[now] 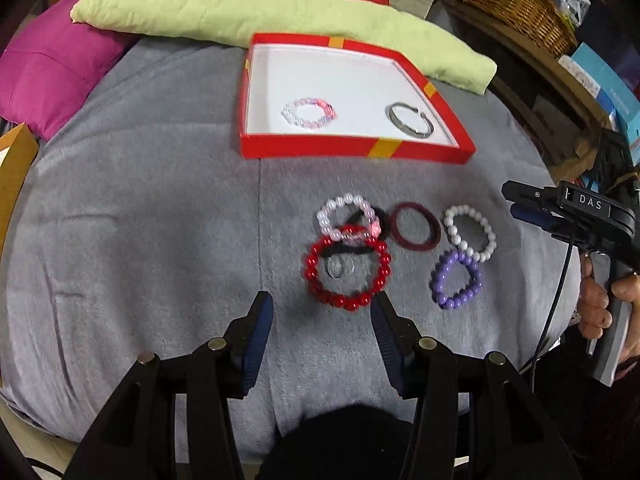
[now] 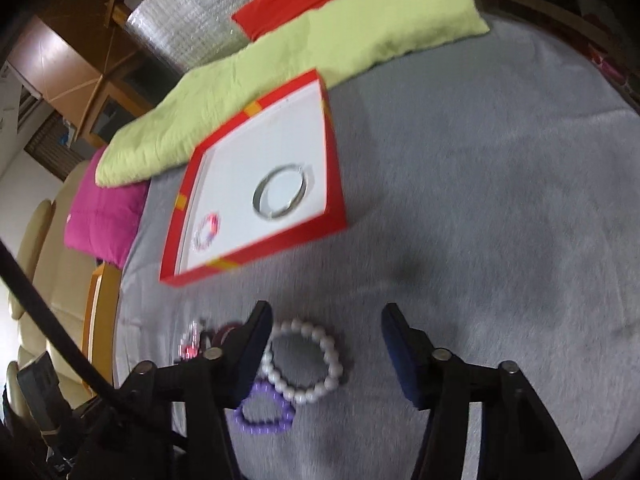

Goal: Organize jewelry
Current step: 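Grasp the white beaded bracelet with the right tool while the left tool grasps a pale pink beaded bracelet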

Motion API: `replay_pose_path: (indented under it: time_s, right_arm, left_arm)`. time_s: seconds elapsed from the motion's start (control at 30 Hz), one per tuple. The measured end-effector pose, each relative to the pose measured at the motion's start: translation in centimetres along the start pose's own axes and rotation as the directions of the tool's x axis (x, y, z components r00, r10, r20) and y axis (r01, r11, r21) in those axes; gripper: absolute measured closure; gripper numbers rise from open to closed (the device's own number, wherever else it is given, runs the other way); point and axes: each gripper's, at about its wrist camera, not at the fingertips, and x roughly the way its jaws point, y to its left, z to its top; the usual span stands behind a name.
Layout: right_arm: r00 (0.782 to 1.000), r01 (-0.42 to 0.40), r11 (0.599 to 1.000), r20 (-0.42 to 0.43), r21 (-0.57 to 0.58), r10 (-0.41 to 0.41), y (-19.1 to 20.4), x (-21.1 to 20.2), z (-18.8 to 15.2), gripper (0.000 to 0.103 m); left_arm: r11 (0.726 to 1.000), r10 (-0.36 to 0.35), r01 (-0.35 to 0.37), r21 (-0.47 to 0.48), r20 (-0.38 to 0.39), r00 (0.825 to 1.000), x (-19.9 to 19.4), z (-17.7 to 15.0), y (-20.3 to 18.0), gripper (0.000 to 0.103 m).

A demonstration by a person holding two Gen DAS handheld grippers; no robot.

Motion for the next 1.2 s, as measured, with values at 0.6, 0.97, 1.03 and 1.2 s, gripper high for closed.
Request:
replay_pose_path:
  time_s: [0.6,0.97,1.03,1.2]
  right_arm:
    - [0.989,0.136,0.984,-0.048,-0.115,-0.142,1.2,2.9,-0.8,0.093]
    - [0.997,0.073,0.997,0.033,0.009,-0.073,-0.7,1.0,1.2,0.093]
    - [0.997,0.072,0.997,0.031,0.010,-0.072,-0.7,1.1,1.2,0.093]
    - [0.998,0.065,0.998,0.027,-0.002,-0.065,-0.3,1.1,1.0,0.093]
  left_arm:
    - [1.000,-0.013,0.013,0.013,-0.051,0.999,4.8,5.5,-1.4,0.080]
    - [1.000,0.015,-0.015,-0.027,-0.022,1.000,4.8,6.9,0.9,0.094]
    - [1.000,0.008,-0.008,-0.025,-0.031,1.000,4.7,6.6,0.8,0.089]
    - [1.000,0.003,-0.004,-0.009,-0.069,0.998,5.9,6.2,-0.1,0.081]
